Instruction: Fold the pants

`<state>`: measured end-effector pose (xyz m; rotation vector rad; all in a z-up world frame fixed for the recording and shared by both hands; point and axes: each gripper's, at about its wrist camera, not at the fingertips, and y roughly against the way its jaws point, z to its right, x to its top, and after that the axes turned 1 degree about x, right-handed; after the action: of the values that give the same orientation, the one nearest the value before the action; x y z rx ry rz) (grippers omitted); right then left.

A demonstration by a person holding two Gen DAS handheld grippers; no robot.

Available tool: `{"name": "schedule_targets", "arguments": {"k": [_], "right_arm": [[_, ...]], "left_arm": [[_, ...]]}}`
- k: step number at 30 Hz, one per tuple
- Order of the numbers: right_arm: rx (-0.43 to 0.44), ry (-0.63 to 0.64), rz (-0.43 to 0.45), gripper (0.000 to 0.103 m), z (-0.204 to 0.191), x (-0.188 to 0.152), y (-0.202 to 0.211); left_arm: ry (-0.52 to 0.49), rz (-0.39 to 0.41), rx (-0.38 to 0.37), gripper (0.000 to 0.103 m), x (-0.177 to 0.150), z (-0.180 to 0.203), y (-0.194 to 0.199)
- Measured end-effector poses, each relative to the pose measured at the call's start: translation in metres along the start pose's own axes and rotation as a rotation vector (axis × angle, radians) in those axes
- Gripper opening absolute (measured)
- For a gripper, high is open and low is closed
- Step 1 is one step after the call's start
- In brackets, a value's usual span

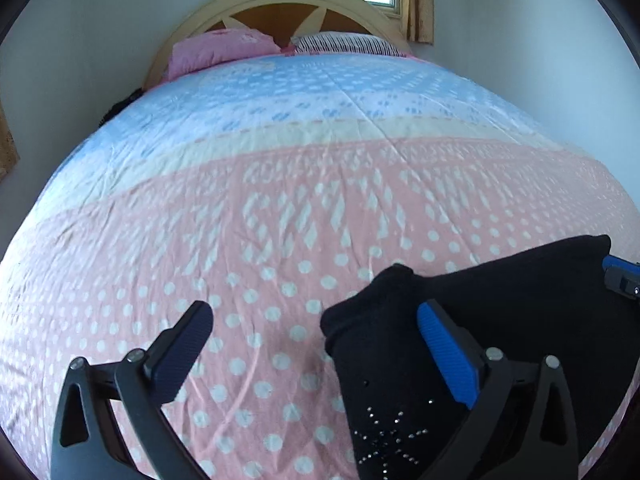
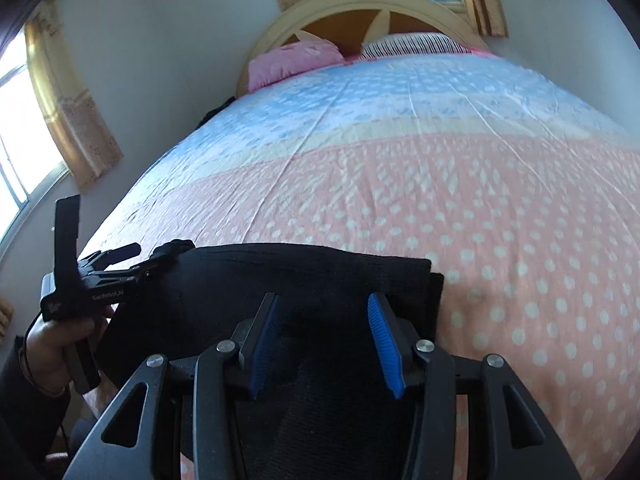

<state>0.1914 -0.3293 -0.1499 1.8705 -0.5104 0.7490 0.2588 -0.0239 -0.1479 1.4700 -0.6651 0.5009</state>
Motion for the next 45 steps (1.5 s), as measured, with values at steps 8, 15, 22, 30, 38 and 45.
{"name": "schedule_targets", "arguments": {"k": [8,15,22,30,38,45], "right_arm": [[0.055,-0.067,0.107,0.056,0.012,-0.004,0.029],[0.016,-0.128,0.109,0.067,0.034,-0.016,0.047],[0.068,-0.192,0.006,0.067,0.044,-0.031,0.031],[0.079,-0.186,0.025,0.067,0.041,-0.033,0.032],[-0.007,-0.027,0.122,0.067,-0.001,-0.027,0.071],[-0.075,0.081,0.016,0.058,-0.012,-0.052,0.066]], "left_arm": [[0.032,0.035,-0.023,0.103,-0.010,-0.006,0.024],[0.041,0.105,-0.069,0.103,-0.024,-0.007,0.072],[0.047,0.047,-0.110,0.103,-0.035,0.003,0.057],[0.041,0.002,-0.137,0.103,-0.043,0.012,0.039],[0.040,0.039,-0.113,0.103,-0.043,0.006,0.052],[0.075,0.076,-0.062,0.103,-0.049,-0.015,0.065]]}}
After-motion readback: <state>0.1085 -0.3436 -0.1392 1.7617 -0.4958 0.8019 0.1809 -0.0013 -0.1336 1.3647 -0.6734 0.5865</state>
